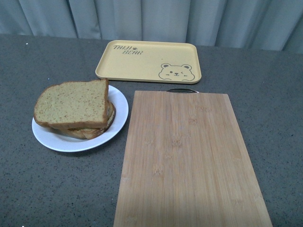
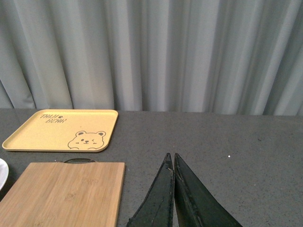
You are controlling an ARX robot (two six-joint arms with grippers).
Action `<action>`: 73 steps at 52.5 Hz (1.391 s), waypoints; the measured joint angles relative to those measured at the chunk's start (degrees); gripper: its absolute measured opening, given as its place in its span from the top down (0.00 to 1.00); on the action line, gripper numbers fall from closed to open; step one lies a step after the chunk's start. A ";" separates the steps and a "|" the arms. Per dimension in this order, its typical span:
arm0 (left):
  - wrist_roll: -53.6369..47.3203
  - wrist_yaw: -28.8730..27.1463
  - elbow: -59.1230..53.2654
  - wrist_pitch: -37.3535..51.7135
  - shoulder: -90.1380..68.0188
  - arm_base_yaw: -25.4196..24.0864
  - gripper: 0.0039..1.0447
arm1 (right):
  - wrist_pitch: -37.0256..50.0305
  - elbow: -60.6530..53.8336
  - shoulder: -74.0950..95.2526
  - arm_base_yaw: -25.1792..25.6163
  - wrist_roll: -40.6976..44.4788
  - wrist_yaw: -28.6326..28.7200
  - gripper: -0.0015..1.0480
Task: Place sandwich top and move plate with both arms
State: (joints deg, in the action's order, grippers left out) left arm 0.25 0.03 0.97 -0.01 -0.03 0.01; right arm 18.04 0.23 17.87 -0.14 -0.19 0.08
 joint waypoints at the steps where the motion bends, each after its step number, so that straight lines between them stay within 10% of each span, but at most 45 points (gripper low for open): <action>1: -0.02 -0.02 0.00 0.00 0.00 0.00 0.06 | -0.63 0.02 -0.63 0.00 0.00 -0.02 0.99; 26: 0.00 -0.02 0.00 0.00 0.00 0.00 0.06 | -17.64 0.04 -16.70 0.00 0.04 0.02 0.99; 54: 0.00 -0.02 0.00 0.00 0.00 0.00 0.06 | -17.94 0.04 -17.62 0.00 0.11 0.04 0.11; 73: 2.03 -1.99 1.27 -3.72 -1.70 0.59 0.06 | -17.94 0.04 -17.62 0.00 0.07 0.02 0.09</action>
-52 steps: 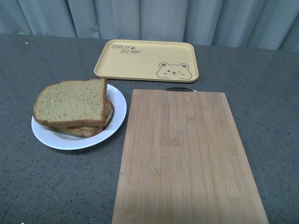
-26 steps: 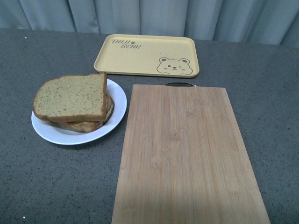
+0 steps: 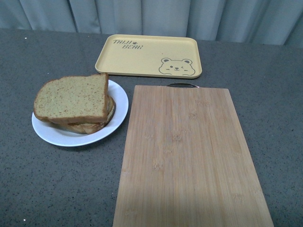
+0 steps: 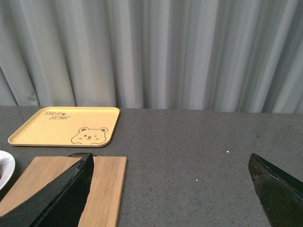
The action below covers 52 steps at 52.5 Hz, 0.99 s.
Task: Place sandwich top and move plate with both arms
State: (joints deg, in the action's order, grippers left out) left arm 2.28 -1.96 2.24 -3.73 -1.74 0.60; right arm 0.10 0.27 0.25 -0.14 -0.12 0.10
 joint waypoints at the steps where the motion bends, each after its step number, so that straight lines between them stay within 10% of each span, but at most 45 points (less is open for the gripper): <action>1: 1.31 -0.66 0.61 -1.53 -0.94 0.15 0.06 | 0.00 0.00 0.00 0.00 0.00 0.02 0.09; 29: 48.87 9.42 16.76 24.63 -84.94 8.09 0.06 | 0.00 0.00 0.00 0.00 0.00 0.02 0.09; 52: 55.21 9.46 26.47 27.52 -103.08 5.40 0.06 | 0.00 0.00 0.00 0.00 0.00 0.00 0.09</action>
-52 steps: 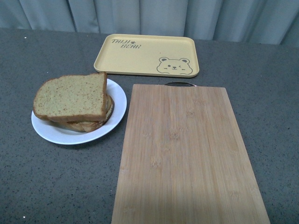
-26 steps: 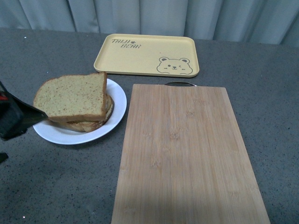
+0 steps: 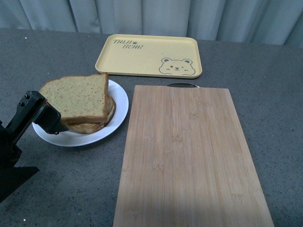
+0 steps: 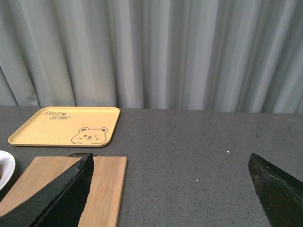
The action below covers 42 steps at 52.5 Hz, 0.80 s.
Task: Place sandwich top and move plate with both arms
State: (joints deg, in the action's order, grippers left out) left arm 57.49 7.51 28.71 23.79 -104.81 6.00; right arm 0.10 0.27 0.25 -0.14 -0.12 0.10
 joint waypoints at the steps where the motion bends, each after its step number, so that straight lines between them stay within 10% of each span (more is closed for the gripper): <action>1: 0.02 0.00 0.46 -0.17 -0.46 -0.22 0.06 | 0.00 0.00 0.00 0.00 0.00 0.02 0.09; 32: -3.34 -0.90 10.21 -9.84 -7.04 -1.81 0.06 | 0.00 0.00 0.00 0.00 0.00 0.00 0.09; 42: -3.41 -1.09 12.83 -12.63 -8.66 -1.81 0.32 | 0.00 0.00 0.00 0.00 0.00 0.00 0.09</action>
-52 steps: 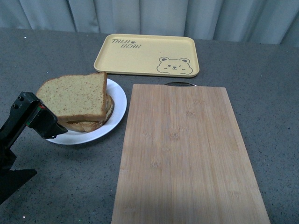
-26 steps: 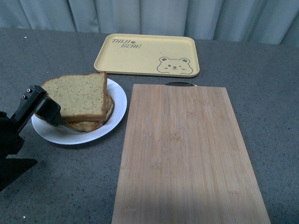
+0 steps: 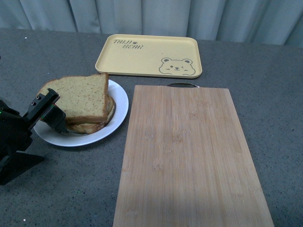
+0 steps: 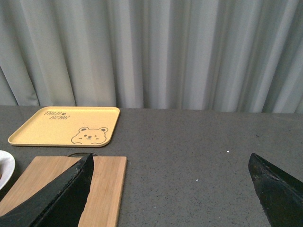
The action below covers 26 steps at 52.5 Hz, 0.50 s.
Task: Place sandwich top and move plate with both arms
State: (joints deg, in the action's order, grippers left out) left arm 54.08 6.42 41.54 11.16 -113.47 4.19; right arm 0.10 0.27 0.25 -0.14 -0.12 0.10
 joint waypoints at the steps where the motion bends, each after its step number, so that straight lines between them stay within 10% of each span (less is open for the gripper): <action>1: 0.00 0.00 0.09 0.00 -0.09 0.00 0.33 | 0.00 0.00 0.00 0.00 0.00 0.00 0.09; 26: 2.82 1.36 2.34 -0.52 -0.09 -0.37 0.89 | 0.00 0.00 0.00 0.00 0.00 0.00 0.09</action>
State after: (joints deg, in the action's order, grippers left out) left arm 56.90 7.77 43.88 10.63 -113.56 3.81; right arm 0.10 0.27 0.25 -0.14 -0.12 0.10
